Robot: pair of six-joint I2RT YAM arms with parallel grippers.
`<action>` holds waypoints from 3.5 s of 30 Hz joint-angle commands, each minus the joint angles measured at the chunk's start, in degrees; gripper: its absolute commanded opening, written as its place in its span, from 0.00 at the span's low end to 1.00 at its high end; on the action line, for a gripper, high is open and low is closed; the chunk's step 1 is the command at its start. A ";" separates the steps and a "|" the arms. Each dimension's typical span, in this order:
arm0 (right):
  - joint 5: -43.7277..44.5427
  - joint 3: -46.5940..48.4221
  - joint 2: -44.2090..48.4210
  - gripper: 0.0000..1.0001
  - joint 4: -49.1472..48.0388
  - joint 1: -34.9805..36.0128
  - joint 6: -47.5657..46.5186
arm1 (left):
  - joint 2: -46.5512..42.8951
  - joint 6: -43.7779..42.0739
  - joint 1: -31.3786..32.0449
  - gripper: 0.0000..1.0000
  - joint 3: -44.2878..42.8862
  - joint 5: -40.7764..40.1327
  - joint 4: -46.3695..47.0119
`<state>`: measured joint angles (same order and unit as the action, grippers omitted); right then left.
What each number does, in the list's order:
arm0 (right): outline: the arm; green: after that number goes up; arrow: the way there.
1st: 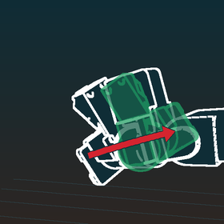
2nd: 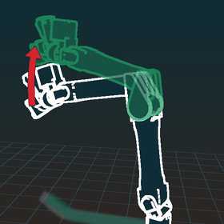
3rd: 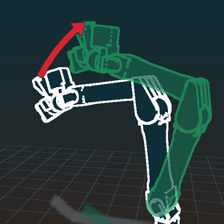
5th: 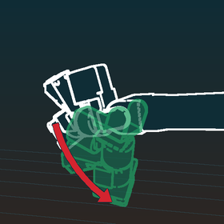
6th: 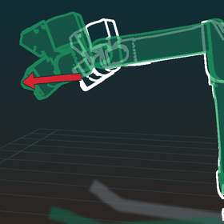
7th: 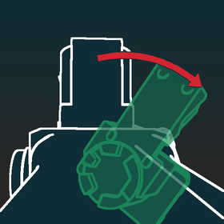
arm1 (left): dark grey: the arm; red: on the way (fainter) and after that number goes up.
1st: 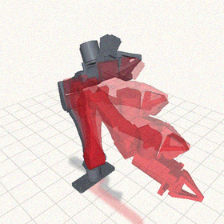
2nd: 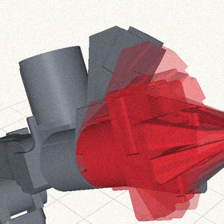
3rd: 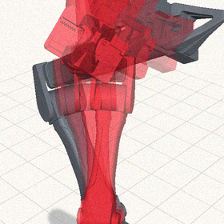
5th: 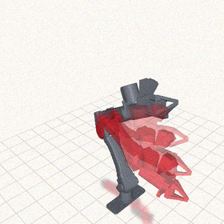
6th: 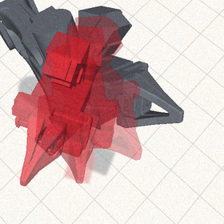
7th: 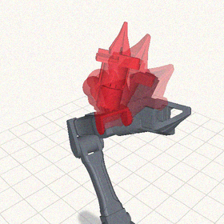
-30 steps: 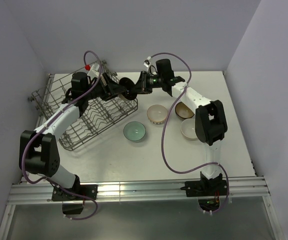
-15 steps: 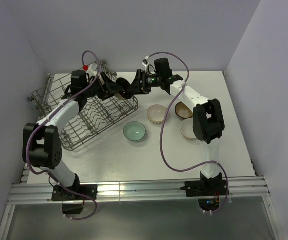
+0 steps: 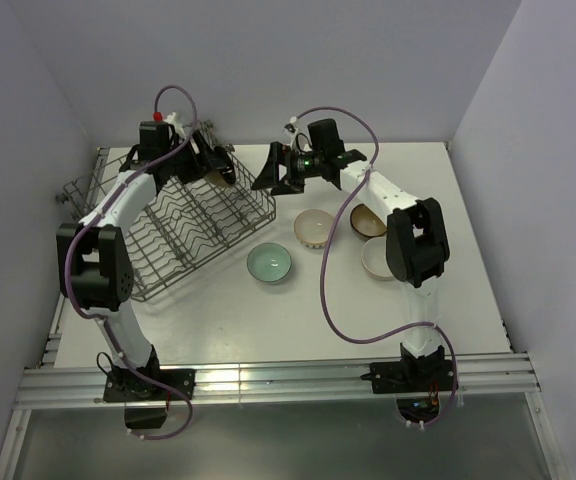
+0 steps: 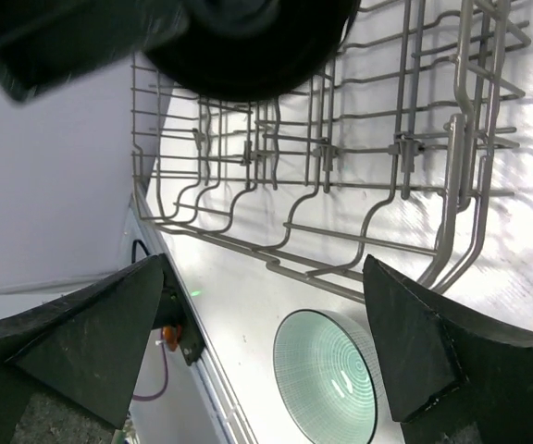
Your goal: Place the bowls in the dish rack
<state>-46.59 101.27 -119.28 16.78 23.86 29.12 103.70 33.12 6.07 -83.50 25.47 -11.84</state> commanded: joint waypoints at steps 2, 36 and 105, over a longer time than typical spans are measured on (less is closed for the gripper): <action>0.53 2.17 2.21 0.96 2.21 -0.48 -3.11 | 2.64 -7.98 0.00 0.00 -8.86 -8.59 -4.68; 1.24 -0.46 3.62 0.98 4.58 -2.06 -6.27 | 19.61 -28.20 10.02 0.00 -29.87 -51.84 -20.33; 0.80 -2.40 5.29 1.00 5.64 -5.58 -8.30 | 30.60 -37.87 12.92 0.99 -31.81 -39.98 -19.98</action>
<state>-45.69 98.45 -116.79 22.39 18.72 21.78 134.10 -4.69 18.83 -116.38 -21.34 -31.92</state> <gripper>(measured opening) 0.996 0.984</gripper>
